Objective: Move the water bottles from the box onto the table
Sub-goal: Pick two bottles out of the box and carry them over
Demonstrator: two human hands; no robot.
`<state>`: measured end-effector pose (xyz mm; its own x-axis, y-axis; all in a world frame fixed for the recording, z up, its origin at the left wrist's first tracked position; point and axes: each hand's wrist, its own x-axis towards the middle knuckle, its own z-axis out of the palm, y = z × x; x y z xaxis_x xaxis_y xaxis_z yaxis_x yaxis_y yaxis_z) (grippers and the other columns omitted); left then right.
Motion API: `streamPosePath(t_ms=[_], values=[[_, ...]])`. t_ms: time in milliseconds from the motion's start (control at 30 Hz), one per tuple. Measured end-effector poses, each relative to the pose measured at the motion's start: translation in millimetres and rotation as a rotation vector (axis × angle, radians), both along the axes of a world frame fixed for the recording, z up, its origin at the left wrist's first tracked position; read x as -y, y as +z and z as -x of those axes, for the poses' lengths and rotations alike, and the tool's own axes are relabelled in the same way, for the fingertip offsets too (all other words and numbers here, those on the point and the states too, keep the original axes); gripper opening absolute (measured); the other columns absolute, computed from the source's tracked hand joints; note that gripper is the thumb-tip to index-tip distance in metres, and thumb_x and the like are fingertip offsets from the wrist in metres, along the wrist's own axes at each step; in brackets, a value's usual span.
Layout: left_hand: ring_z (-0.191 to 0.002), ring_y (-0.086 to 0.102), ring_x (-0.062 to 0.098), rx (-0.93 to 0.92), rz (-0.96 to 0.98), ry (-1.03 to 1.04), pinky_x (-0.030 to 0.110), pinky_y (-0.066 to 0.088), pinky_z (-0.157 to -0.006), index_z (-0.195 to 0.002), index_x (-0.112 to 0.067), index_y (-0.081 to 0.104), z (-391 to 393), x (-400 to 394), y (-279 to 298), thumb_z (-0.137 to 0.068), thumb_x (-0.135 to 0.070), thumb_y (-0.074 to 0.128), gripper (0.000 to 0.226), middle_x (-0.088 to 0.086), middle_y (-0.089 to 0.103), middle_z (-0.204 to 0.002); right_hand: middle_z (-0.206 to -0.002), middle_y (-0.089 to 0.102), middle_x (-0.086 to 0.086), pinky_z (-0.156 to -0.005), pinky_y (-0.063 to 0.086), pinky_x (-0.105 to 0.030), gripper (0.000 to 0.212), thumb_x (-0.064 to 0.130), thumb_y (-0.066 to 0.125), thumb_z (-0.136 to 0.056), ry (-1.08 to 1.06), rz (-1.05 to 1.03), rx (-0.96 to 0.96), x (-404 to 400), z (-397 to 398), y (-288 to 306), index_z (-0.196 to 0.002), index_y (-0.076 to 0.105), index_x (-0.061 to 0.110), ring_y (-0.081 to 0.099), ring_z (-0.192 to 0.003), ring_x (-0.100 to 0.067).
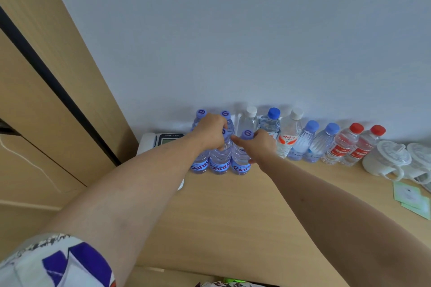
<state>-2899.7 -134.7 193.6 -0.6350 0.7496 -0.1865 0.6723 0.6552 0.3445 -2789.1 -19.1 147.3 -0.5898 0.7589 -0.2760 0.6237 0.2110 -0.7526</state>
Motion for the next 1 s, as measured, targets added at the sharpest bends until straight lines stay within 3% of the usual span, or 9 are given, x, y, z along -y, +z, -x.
streamPosePath(t_ms=[167, 267, 500, 633, 733, 1000], values=[[-0.113, 0.063, 0.025, 0.018, -0.060, -0.003, 0.031, 0.052, -0.089, -0.131, -0.015, 0.062, -6, 2, 1, -0.076, -0.006, 0.082, 0.059, 0.009, 0.065, -0.126, -0.108, 0.064, -0.009, -0.085, 0.058, -0.046, 0.072, 0.052, 0.083, -0.073, 0.030, 0.052, 0.027, 0, -4, 2, -0.121, 0.054, 0.007, 0.063, -0.100, -0.027], [-0.115, 0.062, 0.025, 0.002, -0.134, -0.003, 0.031, 0.051, -0.092, -0.130, -0.016, 0.063, -13, 3, 10, -0.076, -0.007, 0.080, 0.058, 0.008, 0.066, -0.128, -0.110, 0.063, -0.008, -0.083, 0.056, -0.042, 0.072, 0.049, 0.082, -0.074, 0.045, -0.008, 0.052, 2, -12, 8, -0.125, 0.053, 0.008, 0.062, -0.099, -0.026], [-0.119, 0.058, 0.030, -0.062, -0.258, -0.048, 0.033, 0.045, -0.094, -0.136, -0.017, 0.060, -44, 6, 20, -0.079, -0.024, 0.079, 0.061, 0.012, 0.062, -0.127, -0.125, 0.061, -0.009, -0.082, 0.044, -0.035, 0.076, 0.047, 0.078, -0.077, 0.119, -0.295, 0.085, 12, -62, 30, -0.141, 0.047, 0.020, 0.057, -0.117, -0.032], [-0.117, 0.057, 0.031, -0.029, -0.301, -0.149, 0.033, 0.045, -0.092, -0.127, -0.015, 0.063, -81, 4, 10, -0.078, -0.025, 0.077, 0.051, 0.011, 0.063, -0.122, -0.132, 0.053, -0.013, -0.098, 0.045, -0.045, 0.082, 0.053, 0.077, -0.076, 0.120, -0.428, 0.238, 16, -119, 34, -0.147, 0.041, 0.030, 0.050, -0.125, -0.038], [-0.123, 0.055, 0.029, -0.017, -0.313, -0.240, 0.036, 0.046, -0.098, -0.133, -0.018, 0.060, -113, -6, 8, -0.077, -0.030, 0.080, 0.061, 0.010, 0.061, -0.131, -0.145, 0.045, -0.010, -0.105, 0.041, -0.048, 0.090, 0.058, 0.077, -0.077, 0.048, -0.458, 0.331, 16, -165, 36, -0.152, 0.034, 0.031, 0.041, -0.135, -0.035], [-0.139, 0.039, 0.031, -0.112, -0.176, -0.488, 0.049, 0.042, -0.108, -0.150, -0.023, 0.040, -234, -57, 25, -0.081, -0.049, 0.077, 0.083, 0.008, 0.042, -0.153, -0.156, 0.035, -0.005, -0.107, 0.038, -0.052, 0.099, 0.061, 0.078, -0.073, -0.178, -0.484, 0.373, 11, -294, 53, -0.154, 0.028, 0.034, 0.030, -0.142, -0.032]])
